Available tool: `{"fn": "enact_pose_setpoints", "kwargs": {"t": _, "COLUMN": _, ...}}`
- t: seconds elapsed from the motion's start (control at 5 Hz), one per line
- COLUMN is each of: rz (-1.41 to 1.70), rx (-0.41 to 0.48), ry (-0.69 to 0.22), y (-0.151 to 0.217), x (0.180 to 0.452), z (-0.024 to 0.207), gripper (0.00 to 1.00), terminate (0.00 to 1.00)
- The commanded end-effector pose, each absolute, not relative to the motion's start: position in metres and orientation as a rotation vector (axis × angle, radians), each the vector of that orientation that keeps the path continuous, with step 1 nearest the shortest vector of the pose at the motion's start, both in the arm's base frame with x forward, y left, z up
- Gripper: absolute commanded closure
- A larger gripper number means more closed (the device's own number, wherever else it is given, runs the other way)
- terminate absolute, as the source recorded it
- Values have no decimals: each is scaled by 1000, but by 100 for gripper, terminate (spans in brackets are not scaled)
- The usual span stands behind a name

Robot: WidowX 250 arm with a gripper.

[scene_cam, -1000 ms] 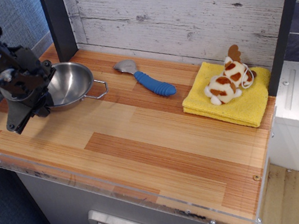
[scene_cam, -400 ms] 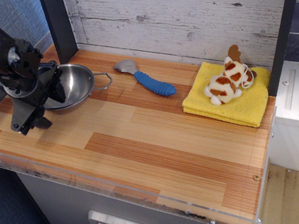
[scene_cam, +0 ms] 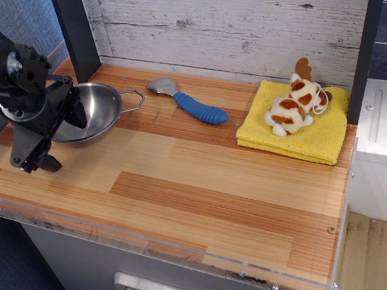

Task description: Move the metal bowl to the left edge of the table.

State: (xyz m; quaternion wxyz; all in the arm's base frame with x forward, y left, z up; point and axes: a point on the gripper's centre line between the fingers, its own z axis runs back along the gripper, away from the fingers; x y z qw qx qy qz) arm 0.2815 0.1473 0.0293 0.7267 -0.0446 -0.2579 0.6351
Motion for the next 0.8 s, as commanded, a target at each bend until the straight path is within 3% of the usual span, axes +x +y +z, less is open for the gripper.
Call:
{"fn": "enact_pose_setpoints", "kwargs": {"t": 0.0, "rz": 1356, "rx": -158, "ry": -687, "y": 136, "x": 286, "z": 90, "gripper": 0, "terminate": 0}}
{"fn": "enact_pose_setpoints", "kwargs": {"t": 0.4, "rz": 1322, "rx": -185, "ry": -721, "y": 130, "x": 269, "z": 133, "gripper": 0, "terminate": 0}}
{"fn": "enact_pose_setpoints", "kwargs": {"t": 0.6, "rz": 1322, "rx": -185, "ry": -721, "y": 130, "x": 269, "z": 133, "gripper": 0, "terminate": 0}}
